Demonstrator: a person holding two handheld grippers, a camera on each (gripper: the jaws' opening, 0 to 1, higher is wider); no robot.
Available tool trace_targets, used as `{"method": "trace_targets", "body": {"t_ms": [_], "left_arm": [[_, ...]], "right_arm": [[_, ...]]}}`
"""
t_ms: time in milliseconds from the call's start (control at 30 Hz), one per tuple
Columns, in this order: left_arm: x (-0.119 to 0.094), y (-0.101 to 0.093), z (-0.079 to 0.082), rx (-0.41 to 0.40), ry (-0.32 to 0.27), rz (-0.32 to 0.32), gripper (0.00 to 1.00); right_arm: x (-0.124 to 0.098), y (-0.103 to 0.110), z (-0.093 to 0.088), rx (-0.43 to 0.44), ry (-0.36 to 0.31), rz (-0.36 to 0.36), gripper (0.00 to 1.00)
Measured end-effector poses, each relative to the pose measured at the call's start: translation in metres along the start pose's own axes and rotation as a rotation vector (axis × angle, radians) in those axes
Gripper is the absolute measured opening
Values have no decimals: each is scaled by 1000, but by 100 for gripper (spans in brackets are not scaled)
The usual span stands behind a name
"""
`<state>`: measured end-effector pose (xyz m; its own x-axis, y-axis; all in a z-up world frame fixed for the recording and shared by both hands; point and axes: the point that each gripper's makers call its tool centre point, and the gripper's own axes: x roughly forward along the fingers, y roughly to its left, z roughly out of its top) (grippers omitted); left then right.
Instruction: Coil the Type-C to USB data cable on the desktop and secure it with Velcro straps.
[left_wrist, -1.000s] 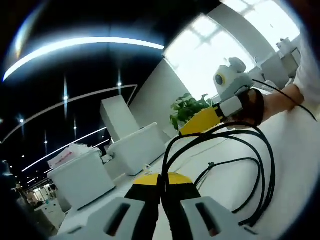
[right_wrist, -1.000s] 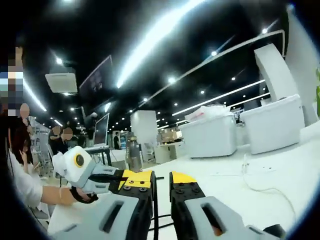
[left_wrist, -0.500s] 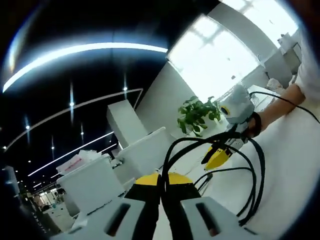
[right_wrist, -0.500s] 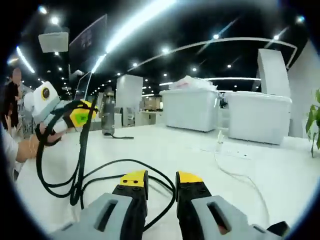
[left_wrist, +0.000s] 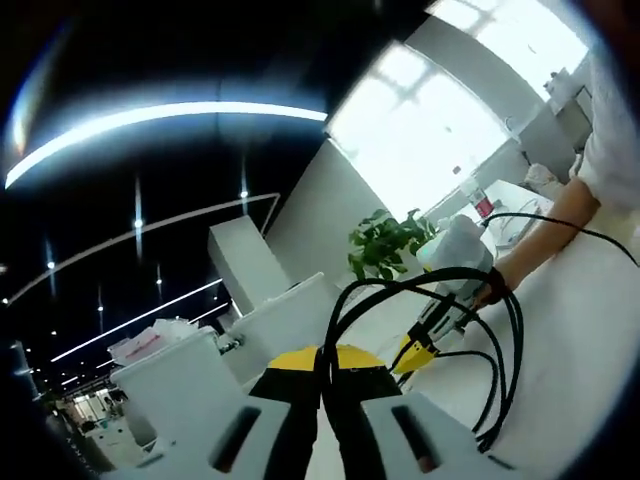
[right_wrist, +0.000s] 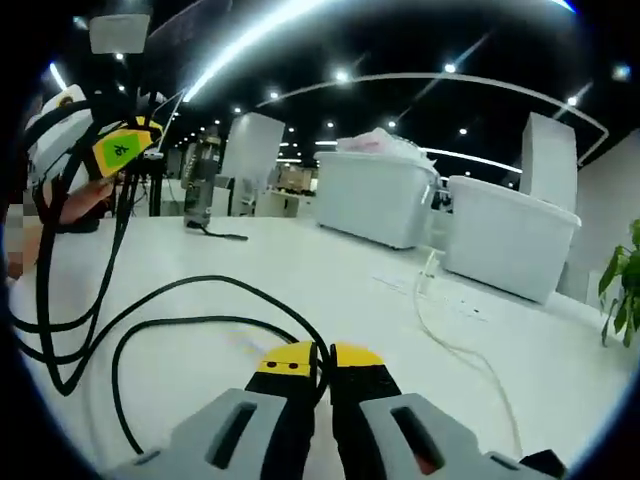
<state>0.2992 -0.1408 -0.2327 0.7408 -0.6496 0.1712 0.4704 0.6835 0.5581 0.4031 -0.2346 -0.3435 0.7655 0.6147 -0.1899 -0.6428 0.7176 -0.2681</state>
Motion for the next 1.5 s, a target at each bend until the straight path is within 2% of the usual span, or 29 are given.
{"method": "trace_targets", "body": {"t_ms": [100,200,300,500,633,733,1000,1167,1267,1500], "left_arm": [[1,1,-6,-14,16,1,4],[3,1,-14,-29,39,5,4],[3,3,-19,-42,51,10,4],[5,7,-26,-10,72,32,4],[5,12,-34,41,95,57,4],[4,17,-34,88,105,82,4],[3,23,-36,177,118,128,5],[3,26,-41,193,130,141,6],[3,27,-41,194,131,147,7],[5,26,-41,179,119,140,10]], "right_arm": [[-7,1,18,-18,-59,-12,3],[-19,1,45,0,-157,-27,3],[-32,3,65,9,-227,-38,2],[-51,12,93,40,-328,-30,2],[-57,20,102,55,-359,-5,2],[-58,24,102,39,-359,3,2],[-62,34,109,63,-388,70,2],[-66,41,115,77,-417,115,2],[-68,47,118,113,-430,165,2],[-71,56,123,256,-452,304,2]]}}
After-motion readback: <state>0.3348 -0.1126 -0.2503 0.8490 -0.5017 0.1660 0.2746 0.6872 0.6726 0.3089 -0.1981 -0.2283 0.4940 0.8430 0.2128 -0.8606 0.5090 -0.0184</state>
